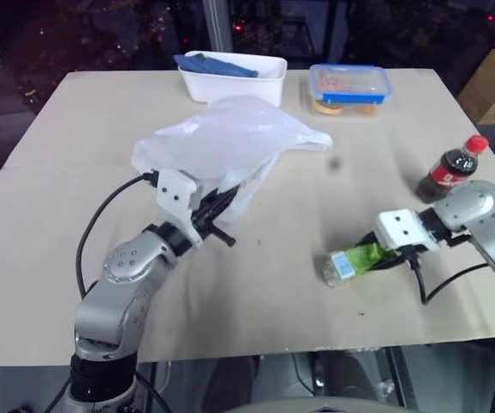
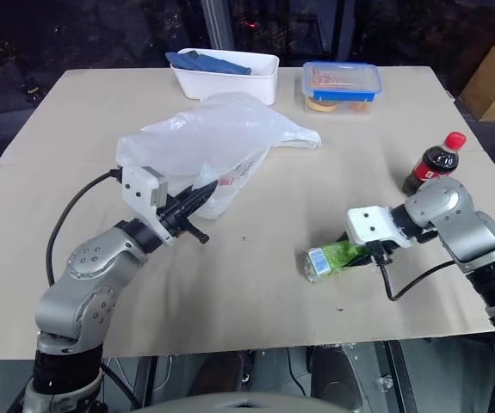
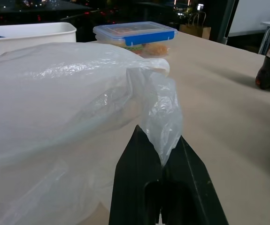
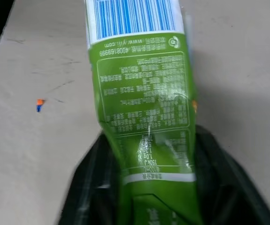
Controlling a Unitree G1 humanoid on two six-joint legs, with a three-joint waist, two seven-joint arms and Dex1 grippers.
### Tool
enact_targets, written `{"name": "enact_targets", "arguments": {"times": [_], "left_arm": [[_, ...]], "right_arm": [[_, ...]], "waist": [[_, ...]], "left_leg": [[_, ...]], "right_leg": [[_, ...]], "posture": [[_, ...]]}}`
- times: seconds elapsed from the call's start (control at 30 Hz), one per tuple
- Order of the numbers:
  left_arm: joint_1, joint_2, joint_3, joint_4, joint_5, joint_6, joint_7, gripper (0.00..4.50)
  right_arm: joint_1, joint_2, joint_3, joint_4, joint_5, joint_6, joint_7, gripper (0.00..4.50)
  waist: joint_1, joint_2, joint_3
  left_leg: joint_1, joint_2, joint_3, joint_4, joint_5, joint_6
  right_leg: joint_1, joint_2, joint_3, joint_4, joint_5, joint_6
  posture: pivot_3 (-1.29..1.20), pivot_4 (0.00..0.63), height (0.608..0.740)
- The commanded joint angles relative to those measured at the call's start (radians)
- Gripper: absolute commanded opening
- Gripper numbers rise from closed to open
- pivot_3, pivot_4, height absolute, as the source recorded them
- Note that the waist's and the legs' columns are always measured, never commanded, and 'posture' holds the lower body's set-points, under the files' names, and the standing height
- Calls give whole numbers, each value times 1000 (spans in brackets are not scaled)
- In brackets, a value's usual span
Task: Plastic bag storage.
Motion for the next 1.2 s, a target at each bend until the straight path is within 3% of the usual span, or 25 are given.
{"name": "enact_targets", "arguments": {"times": [0.03,0.2,0.37,0.53,0.83,1.2], "left_arm": [[-33,-4,-20,-13,-12,-31,-17,0],[-84,-33,-71,-33,-83,-24,-70,0],[-81,-42,-93,-96,-215,8,-136,0],[-23,2,-51,-133,-331,39,-178,0],[-9,-26,77,-83,-403,40,-28,0],[29,-20,50,-125,-482,12,-65,0]], "right_arm": [[33,-19,-45,-42,33,49,12,1016],[26,20,-127,-138,141,285,-86,1016],[-62,110,-124,-133,94,473,-278,1016],[-175,194,-98,-78,63,585,-369,1016],[-266,33,-63,16,-16,436,-182,1016],[-359,209,5,87,-99,443,-268,1016]], "waist": [[1,0,0],[-1,0,0],[-7,0,0],[-4,1,0],[2,1,1],[-22,1,1]], "left_leg": [[0,0,0,0,0,0],[-1,0,0,0,0,0],[0,0,0,0,0,0],[-1,0,0,0,0,0],[-3,-1,0,1,0,0],[-2,0,2,-1,0,0]], "right_leg": [[0,0,0,0,0,0],[0,0,0,0,0,0],[0,0,1,1,0,0],[-2,1,1,4,0,0],[-2,-1,0,0,0,0],[-4,1,3,4,0,0]], "posture": [[0,150,740],[0,150,740],[0,150,740],[0,150,740],[0,150,740],[0,150,740]]}}
